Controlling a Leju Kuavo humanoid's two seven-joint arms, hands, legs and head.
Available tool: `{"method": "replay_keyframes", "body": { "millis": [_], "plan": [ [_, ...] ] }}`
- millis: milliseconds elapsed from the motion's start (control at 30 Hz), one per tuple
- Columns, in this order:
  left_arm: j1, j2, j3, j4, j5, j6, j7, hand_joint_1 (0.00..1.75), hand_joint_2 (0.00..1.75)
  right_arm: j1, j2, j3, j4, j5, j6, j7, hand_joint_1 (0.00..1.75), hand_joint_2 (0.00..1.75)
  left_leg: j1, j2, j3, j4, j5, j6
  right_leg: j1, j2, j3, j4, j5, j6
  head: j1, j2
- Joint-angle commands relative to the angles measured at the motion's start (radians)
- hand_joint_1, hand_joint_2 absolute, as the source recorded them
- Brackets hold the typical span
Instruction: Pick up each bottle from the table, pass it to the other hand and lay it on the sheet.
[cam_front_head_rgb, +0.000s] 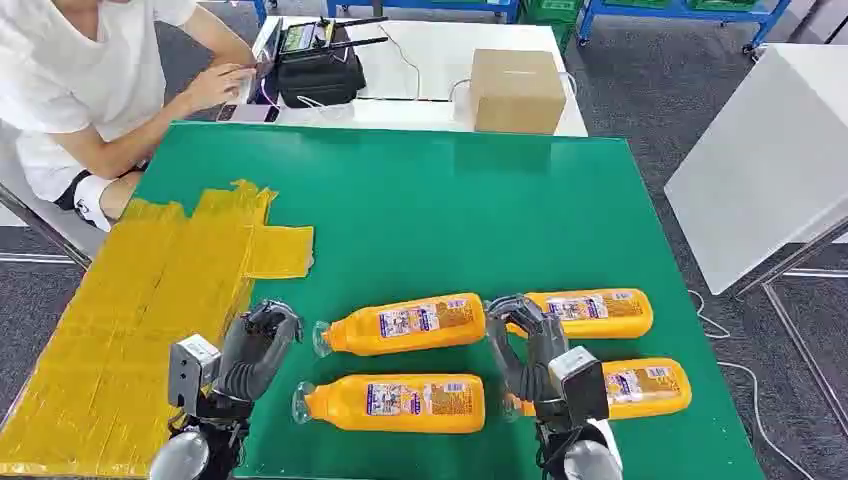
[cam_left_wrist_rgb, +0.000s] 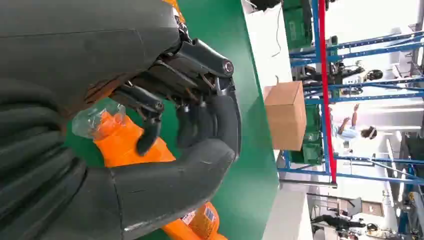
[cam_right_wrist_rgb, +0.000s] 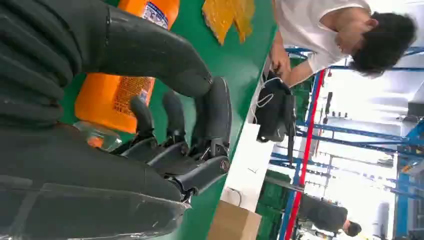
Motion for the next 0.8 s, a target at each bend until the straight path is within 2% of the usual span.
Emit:
{"method": "replay_keyframes", "body": {
  "millis": [33,100,200,233,267,300,567,633,667,767,800],
  "plan": [
    [-0.011,-0.092,-0.070,0.002,-0.268,0.238,-0.183,1.75,1.75,0.088,0.086,0.048,-0.047,0.170,-0.225,-0.213,1.75,1.75,-0.002,-0.001,0.006,-0.003,-0.001,0.000,-0.002,0.000,0.005,-0.001,-0.002,-0.002,0.000,0.000],
    [-0.021,-0.084,-0.096,-0.001,-0.269,0.258,-0.170,1.75,1.75,0.086,0.072,0.073,-0.055,0.173,-0.254,-0.202,1.75,1.75,-0.002,-0.006,0.003,-0.001,-0.001,0.000,-0.002,-0.005,0.004,0.000,-0.004,-0.001,0.000,0.000],
    [-0.033,-0.068,-0.095,0.000,-0.254,0.276,-0.164,1.75,1.75,0.055,0.044,0.083,-0.037,0.191,-0.274,-0.180,1.75,1.75,-0.001,-0.002,0.003,-0.002,-0.001,0.000,-0.001,-0.001,0.003,-0.001,-0.002,-0.002,0.000,0.000],
    [-0.036,-0.069,-0.087,0.002,-0.246,0.281,-0.162,1.66,1.75,0.046,0.038,0.084,-0.031,0.210,-0.280,-0.171,1.75,1.75,-0.002,-0.001,0.005,-0.003,-0.001,0.000,-0.002,0.000,0.004,-0.001,-0.002,-0.002,0.000,0.000],
    [-0.038,-0.070,-0.083,0.003,-0.245,0.284,-0.162,0.02,1.75,0.040,0.033,0.087,-0.027,0.231,-0.284,-0.158,1.19,1.75,-0.001,-0.001,0.002,-0.001,-0.002,-0.001,-0.001,0.000,0.002,-0.001,-0.001,-0.001,0.000,0.000],
    [-0.039,-0.072,-0.079,0.004,-0.241,0.287,-0.161,0.00,1.75,0.037,0.027,0.090,-0.024,0.256,-0.290,-0.148,0.00,1.75,-0.002,-0.001,0.004,-0.002,-0.002,-0.001,-0.002,-0.001,0.003,-0.001,-0.002,-0.002,0.000,0.000],
    [-0.044,-0.068,-0.077,0.015,-0.236,0.282,-0.160,0.00,1.75,0.006,-0.018,0.120,0.001,0.374,-0.263,-0.082,0.00,1.75,-0.001,-0.001,0.003,-0.002,-0.001,-0.001,-0.001,-0.001,0.002,-0.001,-0.001,-0.002,0.000,0.000],
    [-0.048,-0.071,-0.077,0.019,-0.237,0.278,-0.156,0.00,1.75,-0.010,-0.032,0.129,0.013,0.475,-0.275,-0.050,0.00,1.75,-0.003,-0.002,0.007,-0.004,-0.002,-0.001,-0.002,-0.001,0.006,-0.003,-0.002,-0.002,0.000,0.000],
    [-0.049,-0.072,-0.076,0.019,-0.237,0.277,-0.156,0.00,1.75,-0.012,-0.031,0.128,0.013,0.477,-0.275,-0.049,0.00,1.75,-0.001,-0.001,0.004,-0.002,-0.001,-0.001,-0.001,-0.001,0.004,-0.002,-0.002,-0.002,0.000,0.000],
    [-0.055,-0.075,-0.074,0.020,-0.237,0.254,-0.145,0.00,1.75,-0.066,-0.079,0.157,0.058,0.664,-0.255,0.068,0.00,1.75,-0.002,0.000,0.007,-0.004,-0.002,-0.001,-0.002,0.000,0.005,-0.002,-0.002,-0.002,0.000,0.000],
    [-0.056,-0.077,-0.073,0.020,-0.237,0.253,-0.144,0.00,1.75,-0.073,-0.079,0.153,0.065,0.664,-0.256,0.068,0.00,1.75,-0.001,0.000,0.004,-0.002,-0.001,-0.001,-0.001,0.000,0.003,-0.002,-0.001,-0.002,0.000,0.000]
  ]
}}
